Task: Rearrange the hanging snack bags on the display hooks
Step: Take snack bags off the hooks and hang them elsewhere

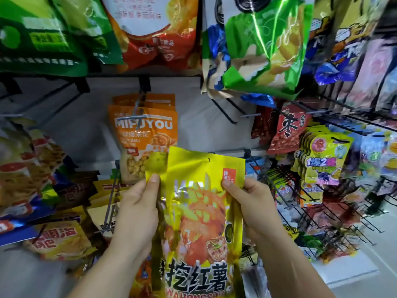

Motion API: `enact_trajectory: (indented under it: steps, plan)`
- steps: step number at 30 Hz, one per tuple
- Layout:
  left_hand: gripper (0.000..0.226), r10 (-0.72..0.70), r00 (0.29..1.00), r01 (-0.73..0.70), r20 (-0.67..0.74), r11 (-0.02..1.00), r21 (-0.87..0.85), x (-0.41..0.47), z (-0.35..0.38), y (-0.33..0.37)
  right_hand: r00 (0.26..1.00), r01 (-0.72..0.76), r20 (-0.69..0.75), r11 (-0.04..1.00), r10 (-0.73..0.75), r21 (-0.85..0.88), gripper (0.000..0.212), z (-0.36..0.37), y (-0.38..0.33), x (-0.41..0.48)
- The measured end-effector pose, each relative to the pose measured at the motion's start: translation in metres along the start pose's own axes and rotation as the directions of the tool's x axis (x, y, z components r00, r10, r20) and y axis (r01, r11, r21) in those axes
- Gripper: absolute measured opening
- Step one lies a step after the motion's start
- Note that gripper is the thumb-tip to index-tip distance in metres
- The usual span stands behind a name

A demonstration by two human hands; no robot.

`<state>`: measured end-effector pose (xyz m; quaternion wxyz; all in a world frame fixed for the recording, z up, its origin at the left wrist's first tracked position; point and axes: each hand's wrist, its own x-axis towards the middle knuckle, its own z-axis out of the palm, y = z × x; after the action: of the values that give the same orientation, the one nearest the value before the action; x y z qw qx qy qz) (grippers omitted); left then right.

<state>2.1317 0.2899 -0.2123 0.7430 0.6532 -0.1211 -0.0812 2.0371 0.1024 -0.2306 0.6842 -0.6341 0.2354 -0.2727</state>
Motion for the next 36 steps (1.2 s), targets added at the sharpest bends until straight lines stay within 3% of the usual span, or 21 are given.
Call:
enact_trajectory:
  steps: [3, 7, 12, 14, 19, 23, 36]
  plan:
    - [0.042, 0.045, 0.997, -0.043, -0.056, 0.998, 0.036, 0.003, 0.009, -0.005, 0.999, 0.03, -0.022, 1.0, -0.03, -0.001, 0.014, -0.016, -0.005, 0.008]
    - [0.073, 0.134, 0.985, -0.125, -0.112, 0.988, 0.087, 0.004, 0.014, -0.008, 0.996, 0.085, -0.018, 0.996, -0.086, -0.013, 0.02, -0.035, -0.019, 0.018]
    - [0.069, 0.244, 0.934, -0.203, -0.261, 0.964, 0.174, 0.002, 0.012, -0.007, 0.964, 0.256, -0.055, 0.962, -0.262, -0.09, 0.059, -0.047, -0.041, 0.035]
    - [0.074, 0.262, 0.912, -0.204, -0.316, 0.957, 0.206, -0.001, 0.008, -0.007, 0.943, 0.32, -0.052, 0.94, -0.328, -0.119, 0.063, -0.047, -0.049, 0.04]
    - [0.045, 0.306, 0.865, -0.233, -0.399, 0.947, 0.22, -0.011, 0.012, -0.005, 0.934, 0.348, -0.046, 0.931, -0.354, -0.113, 0.04, -0.045, -0.058, 0.045]
    - [0.047, 0.367, 0.833, -0.268, -0.414, 0.922, 0.278, -0.021, 0.023, -0.004, 0.951, 0.302, -0.041, 0.951, -0.305, -0.071, 0.027, -0.046, -0.062, 0.047]
    - [0.046, 0.422, 0.796, -0.26, -0.433, 0.886, 0.385, -0.039, 0.022, 0.008, 0.942, 0.312, -0.1, 0.946, -0.32, -0.09, 0.046, -0.037, -0.064, 0.057]
